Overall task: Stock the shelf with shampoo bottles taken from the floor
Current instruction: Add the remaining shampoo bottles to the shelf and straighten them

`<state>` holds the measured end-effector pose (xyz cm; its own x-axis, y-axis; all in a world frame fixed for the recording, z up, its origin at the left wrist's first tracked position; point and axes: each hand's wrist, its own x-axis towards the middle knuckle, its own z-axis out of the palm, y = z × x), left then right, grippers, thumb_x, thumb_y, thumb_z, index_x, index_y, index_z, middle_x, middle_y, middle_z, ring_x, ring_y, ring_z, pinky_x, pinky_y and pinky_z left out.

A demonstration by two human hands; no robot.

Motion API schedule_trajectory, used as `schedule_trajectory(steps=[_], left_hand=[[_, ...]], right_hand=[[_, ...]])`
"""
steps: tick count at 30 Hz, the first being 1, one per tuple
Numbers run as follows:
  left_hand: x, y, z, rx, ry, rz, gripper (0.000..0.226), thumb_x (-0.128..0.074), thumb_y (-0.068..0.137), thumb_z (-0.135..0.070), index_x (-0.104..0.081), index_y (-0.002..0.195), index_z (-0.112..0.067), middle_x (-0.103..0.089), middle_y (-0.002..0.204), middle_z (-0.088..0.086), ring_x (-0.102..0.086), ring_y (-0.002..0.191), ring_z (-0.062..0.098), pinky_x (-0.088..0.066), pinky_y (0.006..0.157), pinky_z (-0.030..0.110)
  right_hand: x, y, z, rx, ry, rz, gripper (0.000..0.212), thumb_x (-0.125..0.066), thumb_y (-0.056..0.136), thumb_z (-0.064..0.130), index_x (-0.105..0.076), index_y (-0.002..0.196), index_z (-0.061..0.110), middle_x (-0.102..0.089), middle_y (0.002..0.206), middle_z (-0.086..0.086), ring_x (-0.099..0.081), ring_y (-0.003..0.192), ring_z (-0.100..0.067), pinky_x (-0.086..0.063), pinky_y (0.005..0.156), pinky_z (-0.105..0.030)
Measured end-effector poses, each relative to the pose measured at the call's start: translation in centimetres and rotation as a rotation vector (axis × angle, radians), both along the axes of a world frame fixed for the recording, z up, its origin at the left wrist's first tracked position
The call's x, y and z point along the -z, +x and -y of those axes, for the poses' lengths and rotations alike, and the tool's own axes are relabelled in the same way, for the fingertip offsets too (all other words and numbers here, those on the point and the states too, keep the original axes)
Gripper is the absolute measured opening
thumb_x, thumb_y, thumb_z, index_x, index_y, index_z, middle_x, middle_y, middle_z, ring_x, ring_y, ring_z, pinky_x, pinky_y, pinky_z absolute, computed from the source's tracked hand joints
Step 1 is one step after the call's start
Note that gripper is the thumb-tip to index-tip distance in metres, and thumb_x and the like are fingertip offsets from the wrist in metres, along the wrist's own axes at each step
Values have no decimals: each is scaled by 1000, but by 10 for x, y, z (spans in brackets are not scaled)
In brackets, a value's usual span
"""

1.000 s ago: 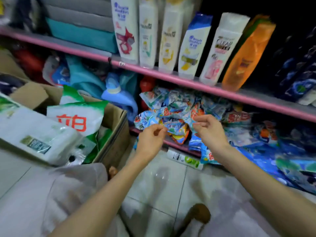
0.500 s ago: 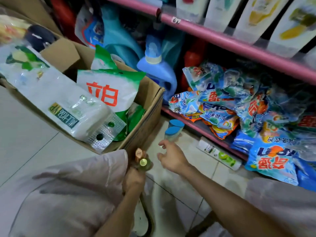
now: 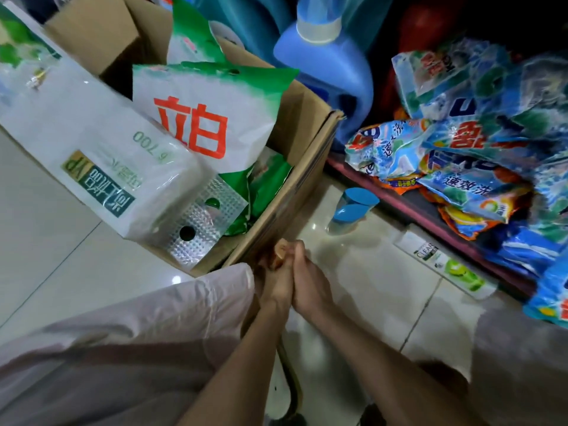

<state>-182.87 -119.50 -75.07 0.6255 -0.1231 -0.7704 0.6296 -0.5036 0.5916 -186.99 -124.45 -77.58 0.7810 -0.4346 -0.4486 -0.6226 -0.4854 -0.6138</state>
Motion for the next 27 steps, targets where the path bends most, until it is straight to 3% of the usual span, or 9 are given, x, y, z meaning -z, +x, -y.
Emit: schedule_trajectory(steps=[2,5,8,11,13,16,18,23,27], left_hand=[[5,0,2,-7,117,130,41,-55,88,-52,-50,125,-34,-58,120,-10,-51,115,15,-36,95,20],[16,0,2,145,160,262,50,-59,89,-42,-45,136,-32,-56,131,-2,-49,124,20,-36,107,37],[24,10,6,316,211,406,36,-52,93,-28,-51,130,-25,-58,125,1,-52,116,19,-39,98,29],[25,21,13,417,234,422,12,-48,94,-16,-59,97,-21,-58,86,-4,-50,84,12,-36,68,11],[26,24,18,333,217,381,18,-47,95,-18,-53,79,-25,-50,70,-9,-46,72,10,-35,58,7],[25,22,25,88,241,268,32,-42,96,-29,-58,73,-15,-55,67,2,-53,66,18,-40,64,28],[23,19,27,-12,256,232,33,-44,95,-29,-62,74,-12,-59,68,5,-54,61,17,-39,59,26],[7,16,25,340,321,376,19,-52,93,-18,-55,107,-4,-60,105,16,-58,97,31,-41,76,29],[-30,14,32,389,189,380,21,-57,92,-30,-52,106,-14,-60,105,9,-57,96,24,-46,81,34]], right_hand=[[-2,-4,2,93,51,16,29,-37,99,33,-23,124,30,-60,114,-7,-61,94,-23,-50,77,-34],[-1,-12,4,82,56,34,42,-43,97,29,-19,132,29,-63,113,-8,-63,92,-24,-51,73,-32],[4,-13,5,-6,84,67,44,-51,94,20,-25,129,28,-63,115,-9,-63,96,-25,-54,78,-41],[10,-8,8,-7,152,93,41,-49,94,17,-31,130,24,-59,124,-9,-59,107,-26,-51,86,-40],[13,-8,10,42,234,107,39,-44,94,25,-35,132,25,-58,126,-7,-57,111,-25,-49,89,-36],[16,-13,4,121,293,149,39,-45,95,35,-30,132,32,-60,120,-3,-61,106,-22,-50,86,-34],[15,-17,1,141,253,147,48,-55,92,33,-26,130,33,-63,115,-3,-62,99,-19,-53,81,-34],[2,-26,21,296,208,90,30,-56,84,18,-50,113,16,-65,105,-7,-60,98,-24,-51,79,-36],[-30,-38,51,408,264,104,28,-69,82,20,-57,108,21,-63,102,1,-59,95,-16,-49,73,-26]])
